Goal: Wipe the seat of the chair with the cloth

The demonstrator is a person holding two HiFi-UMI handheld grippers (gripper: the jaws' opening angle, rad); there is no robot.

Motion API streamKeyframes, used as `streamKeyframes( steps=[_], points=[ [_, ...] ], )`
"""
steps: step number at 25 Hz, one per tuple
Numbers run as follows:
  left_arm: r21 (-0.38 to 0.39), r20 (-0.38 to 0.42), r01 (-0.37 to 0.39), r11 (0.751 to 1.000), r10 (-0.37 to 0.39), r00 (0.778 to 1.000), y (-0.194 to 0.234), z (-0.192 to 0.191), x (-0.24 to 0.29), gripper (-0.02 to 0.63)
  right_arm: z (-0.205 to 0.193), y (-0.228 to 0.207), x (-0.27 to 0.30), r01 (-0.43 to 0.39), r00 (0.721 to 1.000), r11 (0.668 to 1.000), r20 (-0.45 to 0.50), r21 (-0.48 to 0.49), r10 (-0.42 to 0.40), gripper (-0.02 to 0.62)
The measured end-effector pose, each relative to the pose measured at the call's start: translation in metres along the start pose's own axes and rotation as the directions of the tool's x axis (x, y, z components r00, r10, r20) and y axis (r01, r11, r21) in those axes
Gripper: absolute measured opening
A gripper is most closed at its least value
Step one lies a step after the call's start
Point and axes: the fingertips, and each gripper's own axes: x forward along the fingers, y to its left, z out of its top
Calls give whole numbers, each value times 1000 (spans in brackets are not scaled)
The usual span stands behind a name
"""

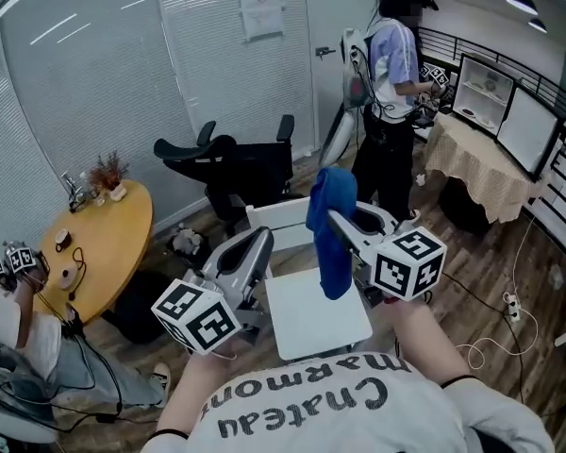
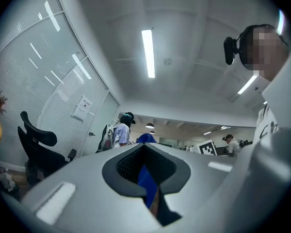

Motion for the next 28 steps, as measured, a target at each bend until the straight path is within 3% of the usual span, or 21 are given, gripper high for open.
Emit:
streamKeyframes(
  steps=[7, 13, 22, 28],
  points=[
    [41, -33, 33, 999, -32, 999, -7, -11, -1, 8, -6, -8, -10, 70, 998, 998, -6, 8, -70, 86],
    [19, -14, 16, 1000, -15, 1000, 0, -15, -4, 8, -13, -9, -10, 75, 997, 997, -32, -6, -75, 86],
    [97, -2, -15, 995, 15, 1000, -7, -19, -5, 8, -25, -11, -17, 79, 994, 997, -70, -24, -80, 83],
    [91, -7, -21, 996, 22, 1000, 2, -20, 0, 8, -28, -15, -11, 82, 992, 996, -96, -23, -84, 83]
  ],
)
